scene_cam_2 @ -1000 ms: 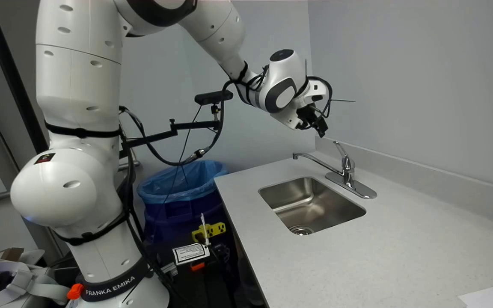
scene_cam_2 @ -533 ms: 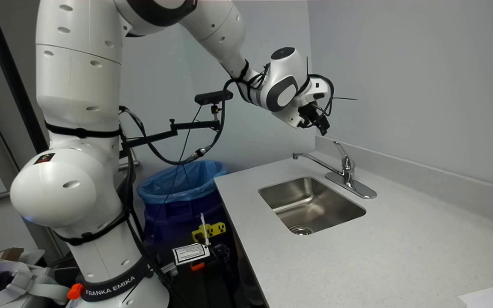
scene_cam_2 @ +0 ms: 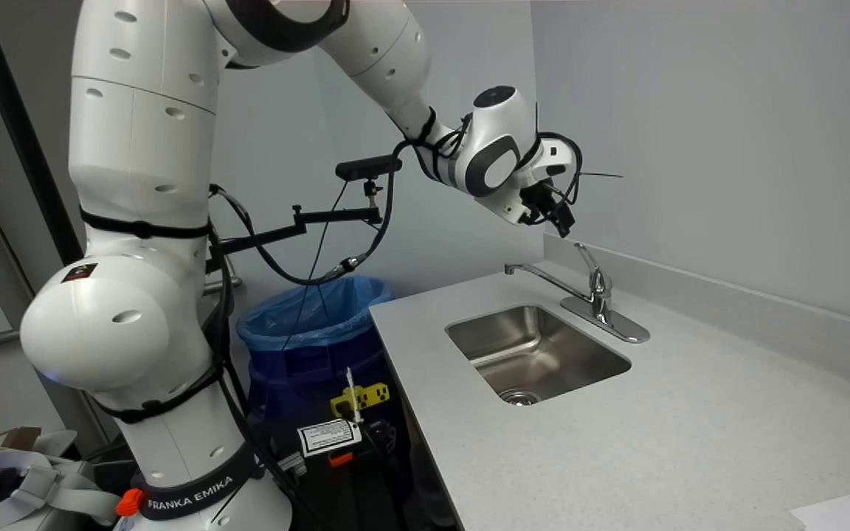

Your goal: Move the faucet to the left, push the faucet handle down then to the right

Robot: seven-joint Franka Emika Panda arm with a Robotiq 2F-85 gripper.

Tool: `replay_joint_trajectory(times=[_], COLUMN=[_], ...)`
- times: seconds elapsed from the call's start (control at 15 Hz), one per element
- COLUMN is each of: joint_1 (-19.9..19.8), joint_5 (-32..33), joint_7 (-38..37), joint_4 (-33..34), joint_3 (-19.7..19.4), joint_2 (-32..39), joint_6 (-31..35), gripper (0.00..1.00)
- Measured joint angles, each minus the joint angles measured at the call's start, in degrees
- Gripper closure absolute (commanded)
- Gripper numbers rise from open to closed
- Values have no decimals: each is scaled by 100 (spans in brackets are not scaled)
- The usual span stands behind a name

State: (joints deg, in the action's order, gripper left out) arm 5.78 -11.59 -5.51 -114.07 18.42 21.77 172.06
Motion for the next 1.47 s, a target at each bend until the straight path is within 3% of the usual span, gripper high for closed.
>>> replay_joint_trajectory(times=[0.73,1.47], joint_1=[369,437], joint_5=[146,191], joint_7=[5,-8], joint_4=[1023,1153], joint_3=[-279,-545], joint_2=[1026,1275], joint_6=[829,568], gripper=[0,0])
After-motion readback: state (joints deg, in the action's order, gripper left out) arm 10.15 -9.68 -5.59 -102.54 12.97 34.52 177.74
